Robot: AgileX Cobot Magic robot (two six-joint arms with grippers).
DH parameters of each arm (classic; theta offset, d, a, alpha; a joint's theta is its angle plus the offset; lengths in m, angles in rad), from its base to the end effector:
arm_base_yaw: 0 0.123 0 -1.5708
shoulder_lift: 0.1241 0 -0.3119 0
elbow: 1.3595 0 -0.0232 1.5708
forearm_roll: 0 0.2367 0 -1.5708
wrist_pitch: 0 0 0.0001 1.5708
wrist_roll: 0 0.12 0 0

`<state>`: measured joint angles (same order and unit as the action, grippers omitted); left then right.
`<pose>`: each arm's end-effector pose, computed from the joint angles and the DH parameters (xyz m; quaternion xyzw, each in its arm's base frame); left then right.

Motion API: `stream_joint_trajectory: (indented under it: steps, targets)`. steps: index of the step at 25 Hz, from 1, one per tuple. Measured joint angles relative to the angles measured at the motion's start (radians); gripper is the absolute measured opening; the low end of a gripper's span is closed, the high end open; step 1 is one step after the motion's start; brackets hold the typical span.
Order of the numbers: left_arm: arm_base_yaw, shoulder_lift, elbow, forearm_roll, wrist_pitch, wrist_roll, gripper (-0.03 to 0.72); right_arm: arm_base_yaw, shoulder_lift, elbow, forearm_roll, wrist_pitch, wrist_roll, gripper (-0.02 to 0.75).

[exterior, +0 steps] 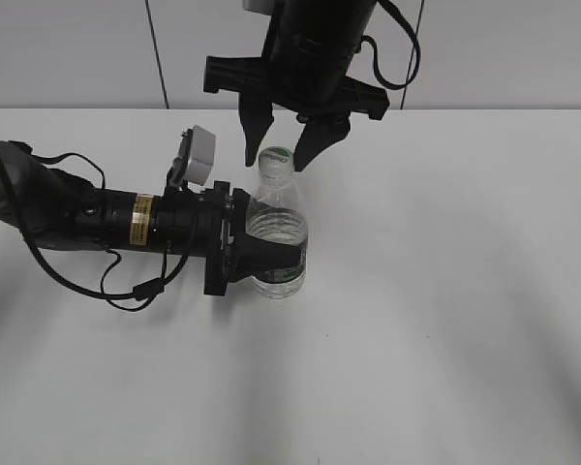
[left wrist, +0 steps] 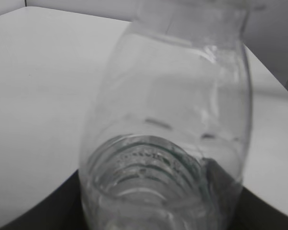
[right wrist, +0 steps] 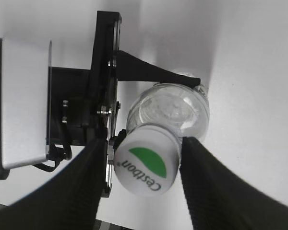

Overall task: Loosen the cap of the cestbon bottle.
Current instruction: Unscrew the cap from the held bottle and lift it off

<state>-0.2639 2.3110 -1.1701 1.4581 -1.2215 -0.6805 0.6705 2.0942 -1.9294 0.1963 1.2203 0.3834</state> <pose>0.3625 -0.2140 0.1017 0.5122 0.6002 -0.4638 0.4028 0.3454 0.3020 0.2631 -0.1204 0.9788 0.1508 0.0689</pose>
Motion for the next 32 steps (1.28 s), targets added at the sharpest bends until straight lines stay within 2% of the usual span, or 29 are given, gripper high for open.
stream_joint_trajectory:
  steps: [9,19,32]
  targets:
    - [0.0,0.0,0.0,0.001,0.0,0.0,0.382,0.0,0.01,0.0,-0.003,0.003,-0.012,0.32]
    - [0.0,0.0,0.0,0.001,0.0,0.0,0.382,0.0,0.01,0.0,-0.003,0.004,-0.058,0.32]
    - [0.0,0.0,0.0,0.003,0.0,0.002,0.382,0.0,0.01,0.0,-0.001,0.004,-0.506,0.315]
